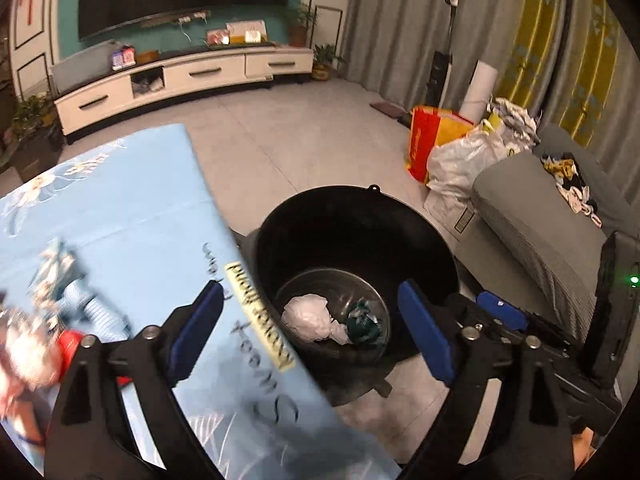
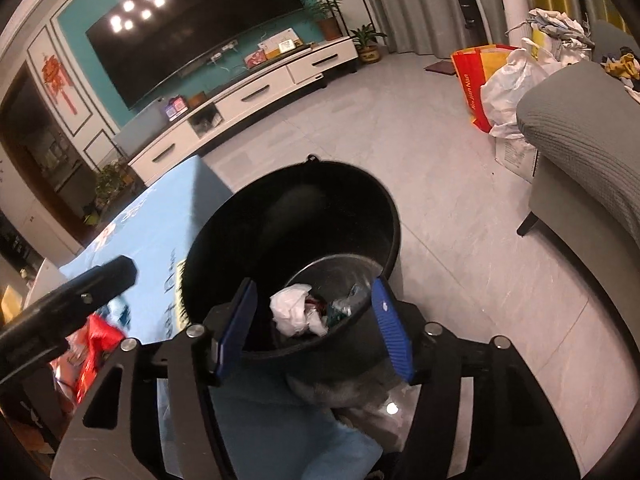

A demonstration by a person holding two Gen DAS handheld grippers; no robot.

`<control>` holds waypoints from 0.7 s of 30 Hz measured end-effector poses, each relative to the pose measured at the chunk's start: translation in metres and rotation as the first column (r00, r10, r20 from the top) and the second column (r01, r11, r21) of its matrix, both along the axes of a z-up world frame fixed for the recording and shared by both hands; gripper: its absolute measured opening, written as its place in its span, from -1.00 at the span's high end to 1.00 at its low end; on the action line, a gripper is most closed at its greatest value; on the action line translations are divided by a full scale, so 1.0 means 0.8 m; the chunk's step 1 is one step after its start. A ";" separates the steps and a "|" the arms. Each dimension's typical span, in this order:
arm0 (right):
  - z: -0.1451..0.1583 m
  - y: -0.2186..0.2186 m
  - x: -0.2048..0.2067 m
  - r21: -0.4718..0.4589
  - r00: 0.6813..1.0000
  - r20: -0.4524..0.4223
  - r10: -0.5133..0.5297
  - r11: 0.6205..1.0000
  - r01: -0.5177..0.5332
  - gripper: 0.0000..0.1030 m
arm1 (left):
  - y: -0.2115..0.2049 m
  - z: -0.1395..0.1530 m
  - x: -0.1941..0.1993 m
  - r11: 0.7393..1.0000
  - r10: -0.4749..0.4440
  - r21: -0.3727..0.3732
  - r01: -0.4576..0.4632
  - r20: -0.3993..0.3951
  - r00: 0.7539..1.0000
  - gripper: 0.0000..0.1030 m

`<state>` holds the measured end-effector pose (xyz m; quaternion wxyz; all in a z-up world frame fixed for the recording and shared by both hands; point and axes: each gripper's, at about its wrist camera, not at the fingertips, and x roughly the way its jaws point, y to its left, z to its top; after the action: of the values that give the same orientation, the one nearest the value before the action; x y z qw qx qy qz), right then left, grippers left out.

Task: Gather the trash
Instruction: 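Move both tools back to the trash pile on the table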

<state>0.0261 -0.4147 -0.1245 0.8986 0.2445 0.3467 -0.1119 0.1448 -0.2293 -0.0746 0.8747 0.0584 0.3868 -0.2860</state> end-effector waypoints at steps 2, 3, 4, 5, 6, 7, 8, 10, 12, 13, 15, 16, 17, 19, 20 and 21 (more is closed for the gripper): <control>0.005 0.012 -0.013 -0.006 1.000 0.000 0.021 1.000 -0.021 -0.22 | 0.013 0.007 -0.018 1.000 0.005 -0.001 -0.005 0.014 1.000 -0.79; 0.009 0.017 -0.019 -0.009 1.000 0.003 0.031 0.999 -0.031 -0.24 | 0.021 0.012 -0.026 1.000 0.008 0.000 -0.008 0.023 1.000 -0.81; 0.012 0.025 -0.027 -0.011 0.999 0.005 0.046 0.999 -0.046 -0.25 | 0.029 0.016 -0.036 1.000 0.011 0.005 -0.011 0.032 0.999 -0.83; 0.016 0.031 -0.030 -0.010 0.998 0.008 0.060 0.998 -0.060 -0.28 | 0.037 0.020 -0.043 1.000 0.014 0.010 -0.014 0.035 0.999 -0.83; 0.019 0.037 -0.034 -0.009 0.997 0.011 0.078 0.997 -0.078 -0.37 | 0.050 0.024 -0.052 1.000 0.019 0.007 -0.020 0.034 0.999 -0.84; 0.024 0.047 -0.038 -0.011 0.994 0.014 0.105 0.994 -0.105 -0.45 | 0.059 0.028 -0.055 1.000 0.027 0.001 -0.027 0.031 0.999 -0.84; 0.029 0.055 -0.039 -0.013 0.992 0.015 0.122 0.992 -0.122 -0.46 | 0.072 0.032 -0.061 0.999 0.037 -0.007 -0.037 0.027 0.999 -0.84; 0.037 0.075 -0.042 -0.019 0.984 0.022 0.176 0.984 -0.175 -0.48 | 0.102 0.042 -0.071 0.997 0.069 -0.023 -0.069 0.025 0.997 -0.85; 0.047 0.102 -0.043 -0.024 0.968 0.032 0.250 0.968 -0.249 -0.48 | 0.137 0.049 -0.079 0.992 0.118 -0.037 -0.117 0.016 0.993 -0.85; 0.050 0.115 -0.044 -0.025 0.958 0.034 0.286 0.958 -0.285 -0.50 | 0.152 0.052 -0.083 0.990 0.135 -0.049 -0.134 0.013 0.991 -0.85; 0.055 0.139 -0.044 -0.036 0.938 0.032 0.346 0.938 -0.345 -0.56 | 0.184 0.055 -0.090 0.983 0.175 -0.066 -0.174 0.011 0.985 -0.85; 0.057 0.156 -0.046 -0.050 0.924 0.029 0.381 0.924 -0.380 -0.62 | 0.206 0.056 -0.096 0.976 0.208 -0.072 -0.207 0.015 0.978 -0.85; 0.057 0.168 -0.047 -0.057 0.915 0.023 0.404 0.914 -0.402 -0.63 | 0.223 0.057 -0.100 0.970 0.231 -0.076 -0.229 0.017 0.973 -0.85; 0.055 0.191 -0.050 -0.063 0.895 0.007 0.445 0.894 -0.444 -0.63 | 0.265 0.055 -0.107 0.953 0.291 -0.087 -0.289 0.016 0.957 -0.85; 0.053 0.205 -0.050 -0.061 0.879 -0.003 0.476 0.878 -0.475 -0.63 | 0.282 0.054 -0.110 0.945 0.317 -0.092 -0.315 0.013 0.948 -0.85; 0.051 0.215 -0.050 -0.062 0.869 -0.011 0.495 0.867 -0.494 -0.63 | 0.306 0.050 -0.113 0.931 0.353 -0.097 -0.351 0.005 0.936 -0.86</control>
<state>-0.0139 -0.2424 -0.0838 0.9054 0.1197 0.3918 0.1117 0.0546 0.0151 -0.0350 0.9179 -0.0502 0.3671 -0.1422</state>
